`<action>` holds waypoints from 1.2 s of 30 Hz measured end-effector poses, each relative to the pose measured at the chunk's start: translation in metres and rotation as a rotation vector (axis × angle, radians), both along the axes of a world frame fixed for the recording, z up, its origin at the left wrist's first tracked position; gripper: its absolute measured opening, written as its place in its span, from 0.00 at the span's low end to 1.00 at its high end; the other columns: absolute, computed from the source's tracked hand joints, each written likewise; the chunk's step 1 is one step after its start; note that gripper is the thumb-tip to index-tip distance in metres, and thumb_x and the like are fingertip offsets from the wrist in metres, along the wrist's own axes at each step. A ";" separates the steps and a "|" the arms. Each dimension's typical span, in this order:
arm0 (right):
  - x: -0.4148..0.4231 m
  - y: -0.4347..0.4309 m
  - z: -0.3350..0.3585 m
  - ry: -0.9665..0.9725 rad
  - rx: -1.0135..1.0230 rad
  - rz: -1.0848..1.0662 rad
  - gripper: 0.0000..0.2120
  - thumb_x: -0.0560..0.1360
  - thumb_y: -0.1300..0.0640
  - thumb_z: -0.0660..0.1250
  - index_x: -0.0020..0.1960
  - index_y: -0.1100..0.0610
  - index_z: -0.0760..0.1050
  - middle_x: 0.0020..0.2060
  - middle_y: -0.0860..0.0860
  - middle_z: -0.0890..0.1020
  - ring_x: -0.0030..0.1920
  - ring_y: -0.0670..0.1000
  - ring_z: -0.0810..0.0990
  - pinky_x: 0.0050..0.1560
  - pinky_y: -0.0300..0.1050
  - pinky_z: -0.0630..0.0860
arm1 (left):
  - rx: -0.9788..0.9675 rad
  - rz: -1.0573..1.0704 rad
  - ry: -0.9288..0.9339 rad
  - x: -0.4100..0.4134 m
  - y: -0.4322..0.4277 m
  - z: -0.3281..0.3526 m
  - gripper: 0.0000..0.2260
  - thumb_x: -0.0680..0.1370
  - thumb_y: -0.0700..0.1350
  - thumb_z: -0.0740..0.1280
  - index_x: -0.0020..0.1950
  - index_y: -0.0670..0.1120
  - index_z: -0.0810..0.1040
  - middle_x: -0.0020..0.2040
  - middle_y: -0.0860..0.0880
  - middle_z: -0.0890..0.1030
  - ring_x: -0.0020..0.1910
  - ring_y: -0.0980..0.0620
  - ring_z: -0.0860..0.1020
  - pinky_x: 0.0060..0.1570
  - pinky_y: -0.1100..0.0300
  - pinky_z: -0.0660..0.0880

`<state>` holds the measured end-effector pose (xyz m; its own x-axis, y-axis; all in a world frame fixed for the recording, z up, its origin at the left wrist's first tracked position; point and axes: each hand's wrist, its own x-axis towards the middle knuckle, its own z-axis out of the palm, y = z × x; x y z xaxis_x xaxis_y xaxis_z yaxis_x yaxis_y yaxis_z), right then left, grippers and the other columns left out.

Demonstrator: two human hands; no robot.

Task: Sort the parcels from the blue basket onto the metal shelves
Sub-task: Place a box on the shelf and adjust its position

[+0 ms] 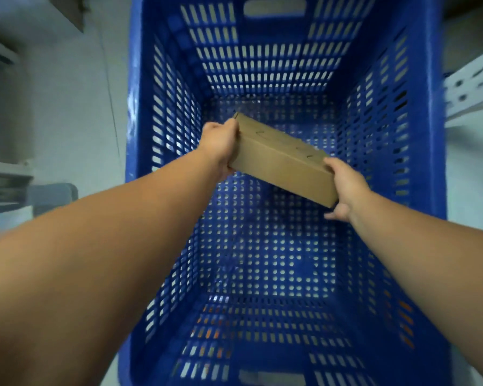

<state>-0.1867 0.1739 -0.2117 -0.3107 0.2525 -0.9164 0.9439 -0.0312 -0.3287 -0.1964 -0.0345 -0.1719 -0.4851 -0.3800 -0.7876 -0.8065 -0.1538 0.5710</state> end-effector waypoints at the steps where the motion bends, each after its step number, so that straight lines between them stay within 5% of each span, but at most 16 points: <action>1: 0.004 -0.001 0.014 -0.022 -0.028 -0.041 0.23 0.73 0.43 0.69 0.63 0.51 0.67 0.54 0.52 0.73 0.50 0.56 0.73 0.56 0.63 0.71 | -0.021 0.028 0.007 0.002 0.002 0.014 0.10 0.78 0.51 0.60 0.55 0.48 0.68 0.49 0.46 0.72 0.46 0.47 0.71 0.41 0.53 0.73; 5: 0.014 -0.006 0.080 0.035 -0.149 -0.233 0.23 0.75 0.47 0.69 0.66 0.51 0.68 0.62 0.53 0.73 0.54 0.55 0.74 0.56 0.59 0.77 | -0.062 0.137 0.061 0.008 -0.002 0.072 0.13 0.75 0.51 0.64 0.55 0.47 0.68 0.45 0.49 0.71 0.43 0.50 0.70 0.37 0.58 0.67; 10: 0.019 -0.018 0.164 0.185 -0.323 -0.580 0.43 0.65 0.44 0.76 0.74 0.52 0.60 0.63 0.56 0.76 0.58 0.56 0.78 0.61 0.55 0.76 | 0.253 0.114 0.051 0.036 -0.003 0.163 0.29 0.69 0.47 0.68 0.68 0.46 0.65 0.60 0.44 0.75 0.51 0.48 0.78 0.35 0.58 0.78; 12: 0.013 -0.023 0.198 0.198 -0.380 -0.583 0.39 0.65 0.46 0.77 0.70 0.53 0.63 0.59 0.56 0.78 0.57 0.57 0.79 0.59 0.58 0.76 | 0.307 0.119 0.055 0.052 0.000 0.195 0.31 0.70 0.45 0.68 0.72 0.47 0.62 0.61 0.43 0.76 0.51 0.47 0.79 0.35 0.58 0.78; 15: 0.003 -0.032 0.255 0.238 -0.418 -0.426 0.23 0.70 0.51 0.75 0.61 0.54 0.72 0.56 0.56 0.79 0.56 0.58 0.78 0.54 0.60 0.78 | 0.383 0.139 0.078 0.077 0.008 0.242 0.37 0.74 0.42 0.68 0.77 0.52 0.51 0.49 0.47 0.76 0.47 0.48 0.75 0.43 0.55 0.76; 17: -0.007 -0.037 0.295 0.304 -0.373 -0.293 0.25 0.69 0.52 0.76 0.63 0.54 0.71 0.56 0.56 0.80 0.54 0.58 0.79 0.49 0.59 0.79 | 0.423 0.097 0.082 0.090 0.013 0.274 0.42 0.74 0.43 0.70 0.77 0.55 0.43 0.43 0.47 0.77 0.46 0.49 0.75 0.50 0.54 0.74; 19: -0.015 -0.038 0.342 0.425 -0.273 -0.169 0.28 0.67 0.53 0.77 0.64 0.54 0.70 0.56 0.55 0.80 0.54 0.58 0.80 0.53 0.61 0.78 | 0.388 0.021 0.073 0.101 0.017 0.303 0.45 0.74 0.47 0.72 0.77 0.55 0.41 0.52 0.45 0.81 0.54 0.48 0.78 0.54 0.52 0.73; 22: -0.018 -0.031 0.418 0.650 -0.055 0.172 0.31 0.66 0.54 0.77 0.65 0.53 0.70 0.58 0.50 0.80 0.55 0.53 0.79 0.59 0.53 0.76 | 0.112 -0.122 0.067 0.117 0.016 0.344 0.41 0.72 0.55 0.72 0.77 0.54 0.50 0.64 0.46 0.76 0.58 0.48 0.76 0.58 0.51 0.73; 25: -0.007 -0.017 0.498 0.787 0.185 0.610 0.30 0.70 0.53 0.74 0.69 0.49 0.68 0.54 0.44 0.75 0.53 0.47 0.74 0.55 0.43 0.70 | -0.182 -0.315 0.174 0.126 0.006 0.400 0.31 0.75 0.53 0.69 0.74 0.51 0.59 0.65 0.49 0.73 0.59 0.50 0.75 0.53 0.57 0.72; 30: 0.028 -0.004 0.604 0.753 0.588 1.214 0.35 0.67 0.43 0.74 0.71 0.50 0.66 0.55 0.50 0.69 0.57 0.52 0.72 0.59 0.45 0.69 | -0.519 -0.485 0.672 0.114 -0.012 0.525 0.13 0.75 0.45 0.71 0.58 0.51 0.74 0.46 0.54 0.76 0.42 0.55 0.76 0.41 0.68 0.71; 36: 0.104 0.032 0.672 0.745 0.703 1.152 0.39 0.69 0.46 0.74 0.74 0.54 0.61 0.68 0.53 0.65 0.67 0.55 0.68 0.68 0.48 0.65 | -0.793 -1.233 0.909 0.110 0.039 0.625 0.32 0.68 0.54 0.76 0.69 0.54 0.70 0.67 0.50 0.68 0.65 0.47 0.66 0.67 0.54 0.66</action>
